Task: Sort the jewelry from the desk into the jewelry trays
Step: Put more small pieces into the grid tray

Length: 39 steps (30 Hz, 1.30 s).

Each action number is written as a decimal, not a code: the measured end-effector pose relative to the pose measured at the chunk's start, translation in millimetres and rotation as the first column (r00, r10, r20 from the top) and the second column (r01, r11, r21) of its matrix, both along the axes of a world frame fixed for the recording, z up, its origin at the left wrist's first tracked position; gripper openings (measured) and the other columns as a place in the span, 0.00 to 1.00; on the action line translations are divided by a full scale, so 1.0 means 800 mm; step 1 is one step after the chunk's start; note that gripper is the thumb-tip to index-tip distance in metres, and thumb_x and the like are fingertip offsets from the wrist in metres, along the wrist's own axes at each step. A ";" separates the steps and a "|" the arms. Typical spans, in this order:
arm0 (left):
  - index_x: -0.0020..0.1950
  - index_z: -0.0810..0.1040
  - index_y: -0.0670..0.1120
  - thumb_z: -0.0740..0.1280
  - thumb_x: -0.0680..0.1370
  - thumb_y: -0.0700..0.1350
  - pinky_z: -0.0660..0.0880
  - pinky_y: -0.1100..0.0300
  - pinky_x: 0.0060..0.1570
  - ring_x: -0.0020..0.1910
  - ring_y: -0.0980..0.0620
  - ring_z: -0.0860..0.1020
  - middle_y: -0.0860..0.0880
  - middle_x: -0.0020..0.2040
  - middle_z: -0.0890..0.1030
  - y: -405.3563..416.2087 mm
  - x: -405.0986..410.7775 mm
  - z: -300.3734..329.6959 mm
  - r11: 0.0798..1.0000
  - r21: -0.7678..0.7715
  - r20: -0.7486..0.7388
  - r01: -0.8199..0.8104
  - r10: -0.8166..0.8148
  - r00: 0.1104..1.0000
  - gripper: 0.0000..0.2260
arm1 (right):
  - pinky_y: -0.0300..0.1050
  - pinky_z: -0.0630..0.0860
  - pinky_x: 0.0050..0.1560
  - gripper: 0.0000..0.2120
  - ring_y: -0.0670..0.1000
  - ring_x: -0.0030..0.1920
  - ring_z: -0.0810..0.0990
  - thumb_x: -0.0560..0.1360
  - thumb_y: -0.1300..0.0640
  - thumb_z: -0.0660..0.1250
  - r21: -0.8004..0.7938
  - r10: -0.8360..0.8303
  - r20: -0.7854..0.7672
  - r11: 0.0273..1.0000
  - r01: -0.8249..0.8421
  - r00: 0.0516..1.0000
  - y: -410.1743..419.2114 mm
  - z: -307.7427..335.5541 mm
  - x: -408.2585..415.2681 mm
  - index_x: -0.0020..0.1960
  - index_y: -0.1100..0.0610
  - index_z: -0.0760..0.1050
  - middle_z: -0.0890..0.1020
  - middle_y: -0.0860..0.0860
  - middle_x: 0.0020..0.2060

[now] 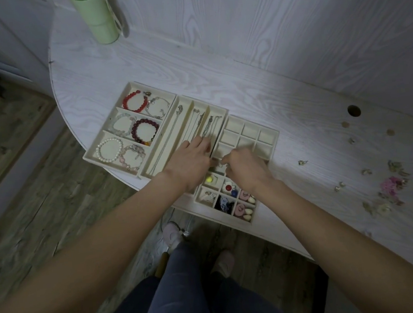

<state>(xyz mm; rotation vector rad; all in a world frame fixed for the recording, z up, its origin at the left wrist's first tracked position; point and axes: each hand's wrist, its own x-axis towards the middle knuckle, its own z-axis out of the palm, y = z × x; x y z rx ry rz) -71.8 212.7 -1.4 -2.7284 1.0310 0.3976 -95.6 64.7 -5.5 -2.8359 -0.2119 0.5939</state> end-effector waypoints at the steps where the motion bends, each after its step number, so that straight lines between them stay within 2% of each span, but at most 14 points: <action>1: 0.69 0.71 0.51 0.61 0.78 0.43 0.62 0.53 0.64 0.70 0.46 0.58 0.44 0.73 0.57 -0.001 0.000 0.000 1.000 0.004 -0.004 0.000 0.000 1.000 0.19 | 0.51 0.79 0.49 0.17 0.56 0.52 0.80 0.77 0.67 0.59 -0.001 0.006 0.001 1.000 -0.006 1.000 0.000 -0.001 0.000 0.63 0.57 0.77 0.79 0.58 0.56; 10: 0.69 0.71 0.51 0.60 0.78 0.43 0.62 0.53 0.64 0.70 0.45 0.58 0.44 0.73 0.56 -0.004 0.002 0.000 0.999 0.040 -0.009 0.003 -0.002 1.000 0.19 | 0.52 0.79 0.53 0.12 0.56 0.49 0.81 0.77 0.66 0.60 -0.032 -0.013 -0.070 0.999 0.010 0.997 0.001 -0.006 -0.001 0.56 0.60 0.79 0.79 0.58 0.53; 13: 0.68 0.72 0.53 0.60 0.78 0.42 0.61 0.53 0.65 0.71 0.45 0.57 0.44 0.73 0.56 -0.005 0.003 0.003 1.000 0.010 -0.034 -0.013 0.013 0.999 0.19 | 0.52 0.79 0.50 0.12 0.55 0.47 0.81 0.77 0.67 0.60 -0.014 -0.026 -0.077 1.000 0.025 0.997 0.000 -0.004 -0.001 0.54 0.59 0.81 0.80 0.57 0.52; 18: 0.68 0.72 0.52 0.59 0.79 0.43 0.61 0.52 0.66 0.71 0.45 0.57 0.44 0.73 0.57 -0.006 0.004 0.001 1.000 0.022 -0.041 -0.017 0.018 0.999 0.18 | 0.50 0.80 0.46 0.18 0.55 0.48 0.81 0.77 0.66 0.61 0.026 0.011 -0.021 1.000 -0.010 1.000 -0.001 -0.003 0.003 0.64 0.55 0.77 0.80 0.57 0.54; 23: 0.66 0.75 0.49 0.60 0.79 0.44 0.60 0.52 0.66 0.71 0.45 0.57 0.45 0.73 0.57 -0.006 0.006 -0.001 0.999 0.027 -0.027 -0.018 0.018 0.999 0.16 | 0.52 0.79 0.49 0.12 0.57 0.48 0.80 0.77 0.64 0.60 -0.037 -0.026 -0.058 0.999 0.024 0.998 0.003 -0.006 0.000 0.57 0.60 0.78 0.80 0.58 0.53; 26: 0.65 0.76 0.49 0.59 0.79 0.45 0.60 0.52 0.66 0.70 0.45 0.58 0.45 0.73 0.58 -0.006 0.007 -0.002 0.999 0.039 -0.034 -0.015 0.016 0.999 0.16 | 0.49 0.79 0.41 0.12 0.55 0.44 0.80 0.77 0.64 0.60 -0.010 -0.048 -0.074 0.999 0.047 0.996 0.005 -0.006 -0.004 0.57 0.61 0.78 0.80 0.58 0.49; 28: 0.65 0.75 0.51 0.58 0.79 0.45 0.61 0.52 0.65 0.70 0.45 0.58 0.45 0.72 0.57 -0.006 0.007 -0.003 0.999 0.046 -0.029 -0.001 0.002 1.000 0.16 | 0.40 0.70 0.29 0.12 0.52 0.40 0.78 0.78 0.63 0.59 -0.004 -0.057 -0.083 0.998 0.057 0.995 0.004 -0.006 -0.005 0.57 0.59 0.79 0.80 0.56 0.47; 29: 0.65 0.75 0.52 0.58 0.79 0.45 0.61 0.52 0.65 0.70 0.45 0.58 0.45 0.72 0.57 -0.006 0.007 -0.003 0.999 0.048 -0.028 0.003 -0.002 1.000 0.16 | 0.38 0.65 0.27 0.12 0.52 0.41 0.78 0.79 0.63 0.59 0.007 -0.070 -0.087 0.997 0.071 0.994 0.003 -0.005 -0.006 0.58 0.58 0.79 0.81 0.55 0.48; 30: 0.66 0.75 0.52 0.58 0.79 0.45 0.61 0.52 0.65 0.70 0.45 0.58 0.45 0.72 0.57 -0.006 0.007 -0.004 0.999 0.051 -0.030 0.005 -0.004 1.000 0.16 | 0.38 0.65 0.28 0.12 0.52 0.44 0.79 0.79 0.62 0.60 0.028 -0.087 -0.088 0.996 0.090 0.992 0.002 -0.005 -0.007 0.59 0.57 0.78 0.81 0.55 0.51; 32: 0.66 0.75 0.53 0.58 0.79 0.46 0.61 0.52 0.65 0.70 0.45 0.58 0.45 0.72 0.56 -0.006 0.007 -0.005 0.998 0.056 -0.027 0.011 -0.010 1.000 0.16 | 0.39 0.71 0.37 0.13 0.52 0.50 0.80 0.79 0.62 0.61 0.097 -0.133 -0.083 0.985 0.141 0.988 -0.001 -0.005 -0.009 0.60 0.58 0.78 0.81 0.55 0.55; 34: 0.66 0.74 0.53 0.58 0.79 0.46 0.61 0.52 0.65 0.69 0.45 0.58 0.46 0.72 0.56 -0.005 0.006 -0.005 0.998 0.058 -0.022 0.017 -0.016 1.000 0.16 | 0.44 0.77 0.45 0.11 0.53 0.49 0.81 0.78 0.62 0.62 0.167 -0.184 -0.086 0.966 0.196 0.979 0.000 -0.006 -0.011 0.57 0.61 0.79 0.82 0.56 0.54; 36: 0.66 0.75 0.52 0.58 0.80 0.45 0.61 0.53 0.64 0.69 0.46 0.58 0.46 0.72 0.57 -0.003 0.005 -0.006 0.998 0.059 -0.016 0.021 -0.020 1.000 0.16 | 0.45 0.78 0.40 0.10 0.52 0.43 0.81 0.78 0.61 0.62 0.205 -0.230 -0.079 0.949 0.241 0.970 0.002 -0.010 -0.008 0.52 0.62 0.81 0.83 0.56 0.49; 38: 0.66 0.75 0.52 0.58 0.80 0.44 0.61 0.53 0.64 0.69 0.46 0.58 0.46 0.71 0.57 -0.002 0.005 -0.005 0.998 0.054 -0.023 0.021 -0.020 1.000 0.16 | 0.41 0.71 0.30 0.09 0.50 0.38 0.79 0.78 0.60 0.62 0.183 -0.246 -0.045 0.951 0.250 0.968 0.007 -0.014 -0.003 0.48 0.59 0.81 0.82 0.54 0.44; 39: 0.66 0.75 0.52 0.58 0.80 0.44 0.62 0.53 0.64 0.69 0.46 0.58 0.46 0.71 0.57 -0.001 0.005 -0.004 0.999 0.050 -0.024 0.020 -0.019 1.000 0.16 | 0.42 0.69 0.29 0.08 0.51 0.38 0.79 0.78 0.61 0.63 0.148 -0.236 -0.011 0.961 0.235 0.972 0.010 -0.016 -0.001 0.45 0.59 0.81 0.82 0.53 0.42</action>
